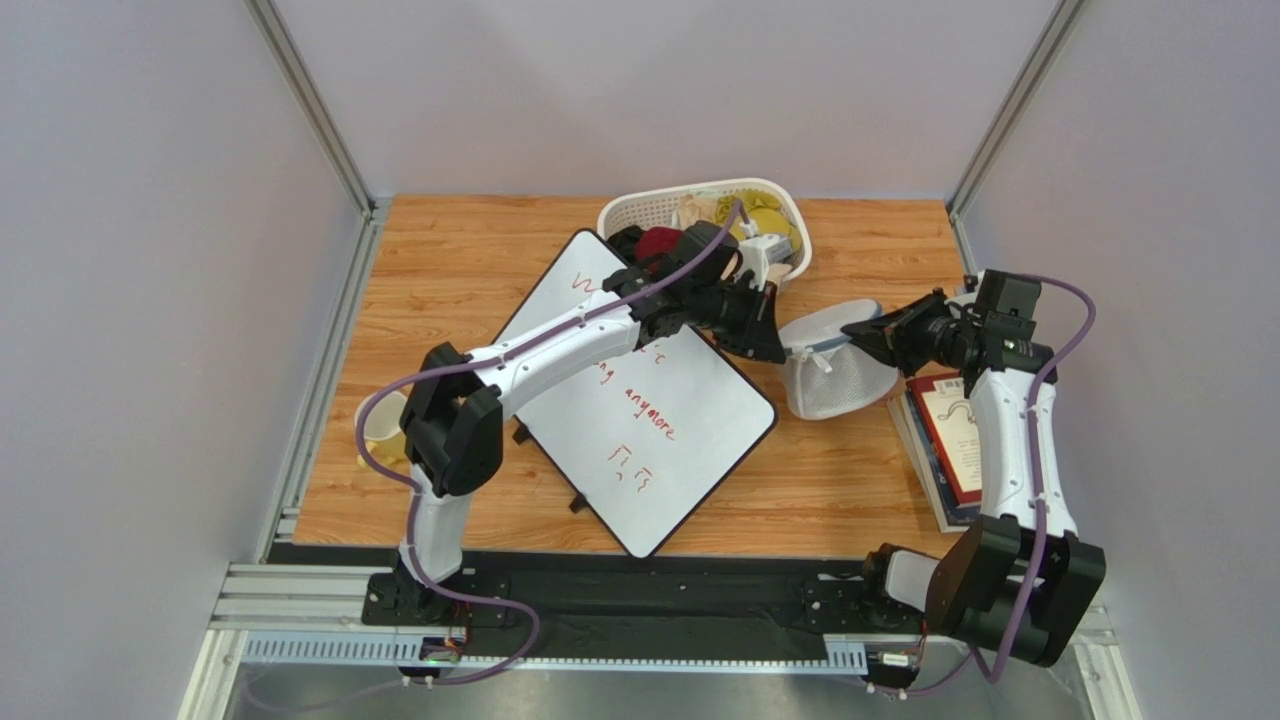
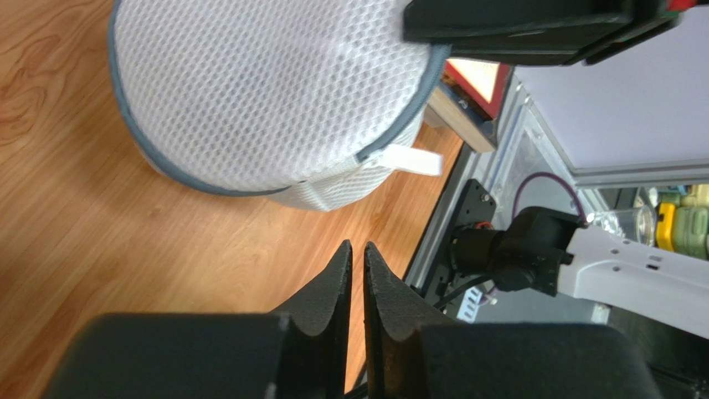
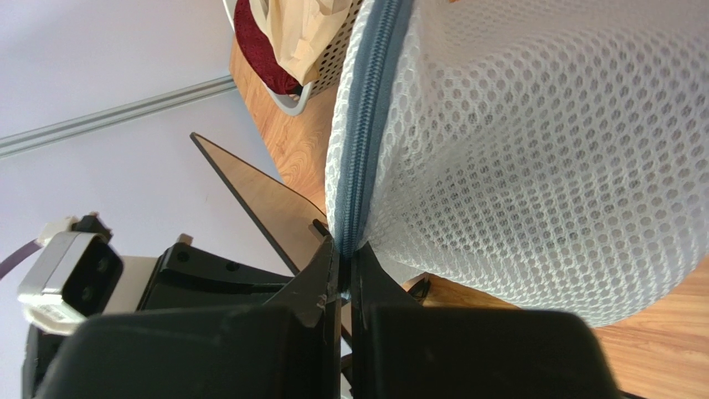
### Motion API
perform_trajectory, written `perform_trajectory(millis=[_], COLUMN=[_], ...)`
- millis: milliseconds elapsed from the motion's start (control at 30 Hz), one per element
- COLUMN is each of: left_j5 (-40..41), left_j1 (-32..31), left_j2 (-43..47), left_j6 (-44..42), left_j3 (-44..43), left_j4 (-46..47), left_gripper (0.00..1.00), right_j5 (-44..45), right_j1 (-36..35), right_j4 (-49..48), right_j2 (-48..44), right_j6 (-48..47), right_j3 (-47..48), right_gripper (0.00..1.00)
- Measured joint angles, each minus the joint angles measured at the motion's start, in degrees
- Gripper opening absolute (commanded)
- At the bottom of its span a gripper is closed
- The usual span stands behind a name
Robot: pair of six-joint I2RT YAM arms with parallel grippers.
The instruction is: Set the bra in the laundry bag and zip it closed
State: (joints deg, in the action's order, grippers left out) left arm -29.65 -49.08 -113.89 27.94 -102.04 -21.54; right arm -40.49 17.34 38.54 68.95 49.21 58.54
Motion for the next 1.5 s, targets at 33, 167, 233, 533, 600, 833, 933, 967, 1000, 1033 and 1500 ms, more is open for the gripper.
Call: perform_trajectory(millis=[33,167,233,533,600,833,933,967,1000,1033,1500], left_j5=[-0.3,-2.0,-2.3,-3.2,-3.3,-4.4,-3.8,-3.1,-2.4,-1.5,10.8], left_j1=[-0.1,-0.1,-0.1,0.9,1.2,1.5,1.4,1.3,1.3,1.3,1.3], left_j2=[0.0,0.0,0.0,5.0,8.6,32.2,40.5,42.9,45.7,48.0,70.2], left_j6=[-0.2,-1.1,-1.5,-1.9,-1.6,3.1,3.8,3.8,3.8,3.8,9.3], left_j3=[-0.7,-4.3,-6.6,-12.2,-9.7,19.3,28.8,31.2,33.6,35.4,54.3], left_j4=[-0.4,-0.9,-1.4,-2.8,-2.3,7.5,7.7,7.4,7.0,6.5,2.2], left_gripper=[0.30,0.43,0.46,0.48,0.48,0.51,0.51,0.51,0.52,0.52,0.51], right_j5=[0.0,0.4,0.6,2.2,2.4,-1.2,-1.6,-1.1,-0.4,1.4,39.9], right_j1=[0.0,0.2,0.8,5.8,6.2,5.9,5.3,5.0,4.8,4.3,-3.6], right_j4=[-0.1,-0.6,-1.7,-13.0,-16.5,-33.7,-34.6,-33.2,-31.6,-28.7,6.7], right_j2=[0.0,1.0,2.0,12.6,17.4,36.4,40.4,40.6,40.6,40.2,18.3], right_j6=[-0.4,-1.9,-2.3,-3.4,-3.4,1.6,2.4,1.8,1.2,-0.5,-20.4], right_j3=[0.0,1.3,2.4,11.7,14.4,20.8,21.4,21.4,21.5,22.1,21.7], right_gripper=[0.00,0.00,0.00,0.00,0.00,0.16,0.41,0.46,0.54,0.56,1.00])
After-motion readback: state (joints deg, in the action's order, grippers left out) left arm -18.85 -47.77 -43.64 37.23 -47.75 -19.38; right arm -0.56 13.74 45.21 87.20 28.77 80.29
